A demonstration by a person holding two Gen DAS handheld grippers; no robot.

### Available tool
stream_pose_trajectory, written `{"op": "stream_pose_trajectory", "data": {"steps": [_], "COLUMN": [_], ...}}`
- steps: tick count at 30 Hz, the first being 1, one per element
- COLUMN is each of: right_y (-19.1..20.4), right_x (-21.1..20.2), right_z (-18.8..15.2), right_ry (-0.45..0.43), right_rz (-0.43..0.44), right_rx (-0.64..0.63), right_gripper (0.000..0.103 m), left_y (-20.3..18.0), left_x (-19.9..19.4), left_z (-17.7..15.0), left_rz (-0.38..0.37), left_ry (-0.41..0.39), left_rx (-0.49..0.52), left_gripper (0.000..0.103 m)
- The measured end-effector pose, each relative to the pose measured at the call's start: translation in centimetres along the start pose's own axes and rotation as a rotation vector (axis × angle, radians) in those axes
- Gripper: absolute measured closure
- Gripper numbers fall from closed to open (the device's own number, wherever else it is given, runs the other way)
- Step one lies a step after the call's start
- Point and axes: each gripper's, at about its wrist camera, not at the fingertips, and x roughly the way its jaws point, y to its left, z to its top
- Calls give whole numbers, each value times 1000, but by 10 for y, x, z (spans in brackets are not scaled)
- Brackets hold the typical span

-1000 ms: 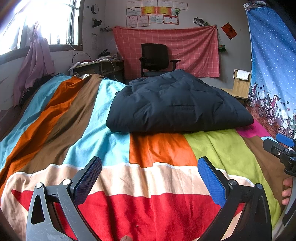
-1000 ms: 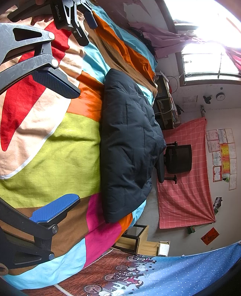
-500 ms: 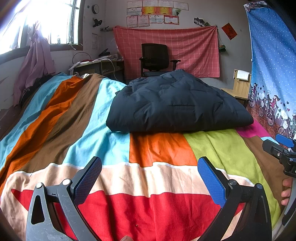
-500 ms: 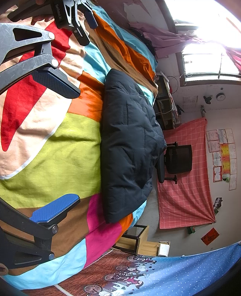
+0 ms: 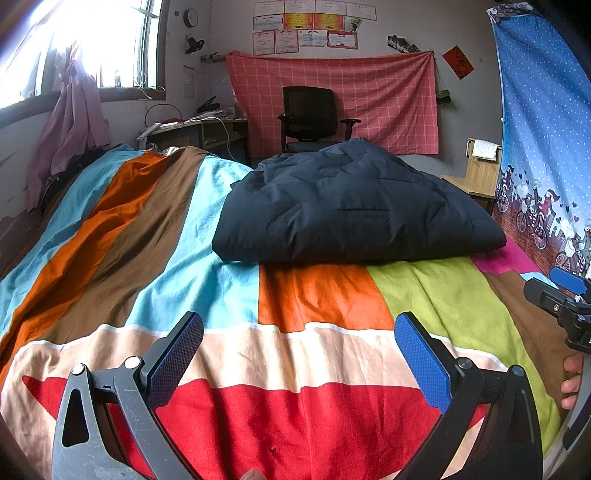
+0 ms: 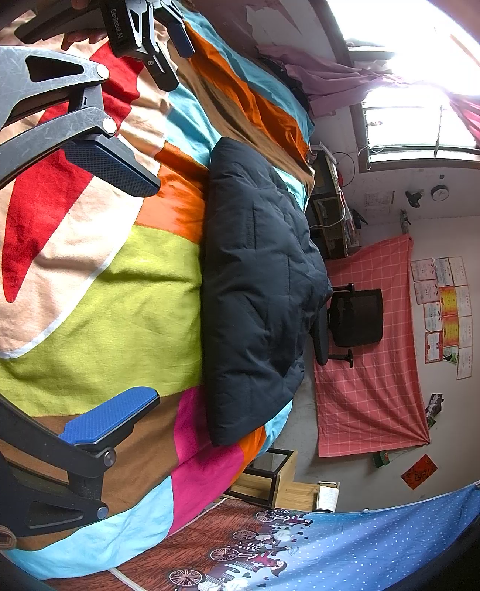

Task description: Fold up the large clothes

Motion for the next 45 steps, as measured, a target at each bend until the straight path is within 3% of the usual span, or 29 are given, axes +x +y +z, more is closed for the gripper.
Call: {"op": "stream_pose_trajectory", "data": {"steps": [12,22,45], "right_y": [2,2,7], "right_x": [0,-2,-6], "right_z": [0,-3,-3], "right_ry": [-2,-6,-10], "right_rz": [-2,10,18], "right_rx": [2,1,-1], "right_gripper": [0,0,0], "left_y": [-3,-13,-16], "left_x": [1,-5,-3], "left_z": [-4,-1,0], "left_rz": [3,79,59], "left_ry": [11,4,17], "left_rx": [-1,15,12], "left_gripper": [2,2,2]}}
